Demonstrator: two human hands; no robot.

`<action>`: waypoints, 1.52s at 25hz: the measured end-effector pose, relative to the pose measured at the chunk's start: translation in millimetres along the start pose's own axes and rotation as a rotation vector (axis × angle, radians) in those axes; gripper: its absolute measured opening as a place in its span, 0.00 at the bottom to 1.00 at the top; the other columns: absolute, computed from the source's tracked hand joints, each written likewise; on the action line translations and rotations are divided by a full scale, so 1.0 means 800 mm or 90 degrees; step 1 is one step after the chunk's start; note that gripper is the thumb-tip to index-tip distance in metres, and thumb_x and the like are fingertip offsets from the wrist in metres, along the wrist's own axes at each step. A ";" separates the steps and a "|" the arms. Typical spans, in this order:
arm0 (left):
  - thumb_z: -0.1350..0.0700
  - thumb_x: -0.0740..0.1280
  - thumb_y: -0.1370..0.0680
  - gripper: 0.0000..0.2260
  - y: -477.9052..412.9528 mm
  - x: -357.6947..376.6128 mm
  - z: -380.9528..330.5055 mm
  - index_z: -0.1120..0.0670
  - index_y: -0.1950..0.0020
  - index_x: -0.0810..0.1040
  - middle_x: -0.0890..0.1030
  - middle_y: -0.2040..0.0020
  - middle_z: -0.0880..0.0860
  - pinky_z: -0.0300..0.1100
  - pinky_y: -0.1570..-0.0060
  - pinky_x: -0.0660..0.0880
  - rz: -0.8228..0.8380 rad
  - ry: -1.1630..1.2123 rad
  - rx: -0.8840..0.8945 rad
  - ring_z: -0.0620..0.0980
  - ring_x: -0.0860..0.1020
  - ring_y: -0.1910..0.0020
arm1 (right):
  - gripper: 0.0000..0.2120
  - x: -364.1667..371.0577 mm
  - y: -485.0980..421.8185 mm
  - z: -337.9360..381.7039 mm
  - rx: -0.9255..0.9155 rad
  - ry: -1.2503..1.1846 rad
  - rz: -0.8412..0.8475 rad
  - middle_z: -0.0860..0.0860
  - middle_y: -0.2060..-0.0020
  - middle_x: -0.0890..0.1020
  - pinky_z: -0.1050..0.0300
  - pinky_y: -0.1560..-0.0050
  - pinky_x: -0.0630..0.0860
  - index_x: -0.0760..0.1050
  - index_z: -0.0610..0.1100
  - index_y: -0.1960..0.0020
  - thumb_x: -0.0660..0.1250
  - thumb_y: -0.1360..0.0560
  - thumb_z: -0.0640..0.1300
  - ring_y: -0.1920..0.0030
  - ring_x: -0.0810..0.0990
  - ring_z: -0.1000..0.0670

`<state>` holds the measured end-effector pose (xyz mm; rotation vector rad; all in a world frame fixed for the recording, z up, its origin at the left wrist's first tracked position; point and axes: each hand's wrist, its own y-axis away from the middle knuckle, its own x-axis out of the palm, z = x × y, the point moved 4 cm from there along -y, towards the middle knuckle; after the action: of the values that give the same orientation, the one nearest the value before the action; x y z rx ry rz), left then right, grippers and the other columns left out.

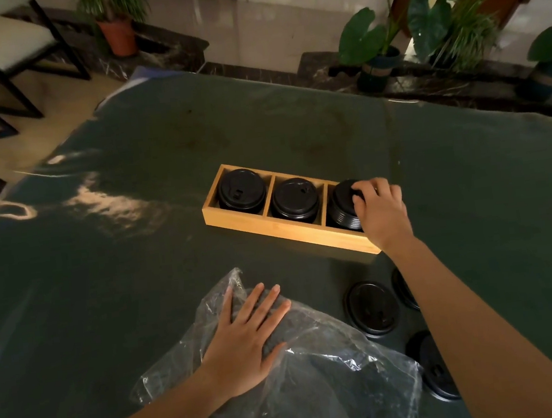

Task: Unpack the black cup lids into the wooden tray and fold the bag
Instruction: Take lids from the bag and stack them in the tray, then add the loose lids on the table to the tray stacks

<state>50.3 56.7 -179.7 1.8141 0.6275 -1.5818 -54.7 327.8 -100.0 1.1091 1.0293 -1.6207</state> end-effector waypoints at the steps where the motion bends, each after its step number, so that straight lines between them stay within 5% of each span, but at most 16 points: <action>1: 0.38 0.44 0.21 0.27 -0.001 -0.004 -0.001 0.49 0.26 0.62 0.66 0.26 0.52 0.64 0.35 0.54 0.010 -0.008 -0.003 0.55 0.62 0.27 | 0.14 0.002 0.001 -0.001 0.003 -0.008 -0.008 0.45 0.37 0.70 0.45 0.40 0.68 0.69 0.46 0.37 0.53 0.20 0.48 0.39 0.66 0.42; 3: 0.39 0.44 0.21 0.27 -0.001 -0.010 -0.002 0.49 0.25 0.59 0.63 0.25 0.52 0.66 0.33 0.48 0.042 -0.029 -0.009 0.56 0.59 0.26 | 0.14 0.004 0.003 0.000 0.012 -0.019 -0.013 0.45 0.37 0.71 0.45 0.39 0.66 0.69 0.46 0.38 0.53 0.20 0.49 0.39 0.66 0.43; 6: 0.38 0.41 0.22 0.28 -0.008 -0.013 -0.003 0.47 0.24 0.42 0.45 0.22 0.51 0.65 0.33 0.29 0.075 -0.089 -0.002 0.54 0.42 0.24 | 0.15 0.001 0.006 -0.003 0.026 0.000 -0.032 0.44 0.38 0.70 0.43 0.37 0.64 0.70 0.47 0.39 0.54 0.21 0.51 0.38 0.66 0.42; 8: 0.38 0.43 0.21 0.29 -0.016 -0.021 -0.004 0.47 0.24 0.41 0.43 0.22 0.51 0.64 0.34 0.27 0.105 -0.125 0.005 0.55 0.41 0.24 | 0.16 -0.005 0.004 -0.004 0.016 0.040 -0.042 0.43 0.40 0.71 0.44 0.38 0.64 0.71 0.46 0.40 0.55 0.21 0.53 0.40 0.67 0.41; 15: 0.43 0.62 0.25 0.29 -0.045 -0.064 -0.026 0.51 0.27 0.60 0.62 0.28 0.54 0.58 0.31 0.50 0.217 -0.209 -0.005 0.57 0.57 0.30 | 0.20 -0.032 0.003 0.004 -0.024 -0.004 0.037 0.44 0.38 0.70 0.45 0.36 0.62 0.69 0.46 0.35 0.52 0.21 0.55 0.38 0.65 0.43; 22: 0.66 0.58 0.23 0.24 -0.081 -0.095 -0.030 0.51 0.28 0.66 0.70 0.32 0.56 0.51 0.41 0.69 0.415 -0.237 0.073 0.59 0.72 0.38 | 0.15 -0.075 0.092 -0.064 0.042 -0.203 0.034 0.42 0.42 0.72 0.47 0.37 0.66 0.72 0.42 0.37 0.61 0.22 0.45 0.40 0.69 0.41; 24: 0.68 0.59 0.23 0.19 -0.096 -0.106 -0.036 0.57 0.33 0.72 0.73 0.36 0.57 0.50 0.45 0.73 0.369 -0.196 0.085 0.59 0.75 0.42 | 0.17 -0.075 0.136 -0.098 0.093 -0.194 0.071 0.41 0.43 0.75 0.49 0.37 0.66 0.72 0.41 0.37 0.64 0.24 0.44 0.41 0.71 0.41; 27: 0.69 0.58 0.24 0.21 -0.126 -0.126 -0.060 0.57 0.32 0.67 0.72 0.41 0.59 0.48 0.54 0.74 0.186 -0.042 0.066 0.58 0.76 0.49 | 0.24 -0.060 0.206 -0.134 0.163 -0.151 0.153 0.42 0.42 0.75 0.50 0.37 0.63 0.70 0.41 0.35 0.69 0.28 0.48 0.39 0.70 0.41; 31: 0.52 0.63 0.21 0.24 -0.160 -0.118 -0.128 0.55 0.27 0.61 0.74 0.38 0.58 0.52 0.44 0.73 0.061 0.066 0.094 0.58 0.72 0.39 | 0.36 -0.032 0.279 -0.146 0.194 -0.113 0.240 0.48 0.33 0.67 0.50 0.33 0.63 0.61 0.46 0.29 0.69 0.31 0.59 0.33 0.62 0.45; 34: 0.39 0.66 0.27 0.38 -0.169 -0.085 -0.165 0.53 0.25 0.54 0.69 0.32 0.57 0.54 0.40 0.68 0.138 0.088 0.011 0.59 0.65 0.33 | 0.38 -0.018 0.303 -0.135 0.174 -0.096 0.208 0.51 0.32 0.64 0.50 0.32 0.62 0.57 0.48 0.27 0.63 0.30 0.65 0.32 0.60 0.48; 38: 0.38 0.69 0.30 0.45 -0.162 -0.049 -0.184 0.52 0.24 0.48 0.56 0.25 0.59 0.57 0.35 0.62 0.189 0.043 -0.035 0.61 0.55 0.28 | 0.42 -0.008 0.316 -0.131 0.158 -0.037 0.150 0.52 0.32 0.63 0.50 0.30 0.60 0.52 0.49 0.26 0.63 0.32 0.67 0.31 0.60 0.49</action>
<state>51.3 254.7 -151.0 1.8299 0.4047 -1.2988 211.0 363.3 -157.1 1.2878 0.6447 -1.6072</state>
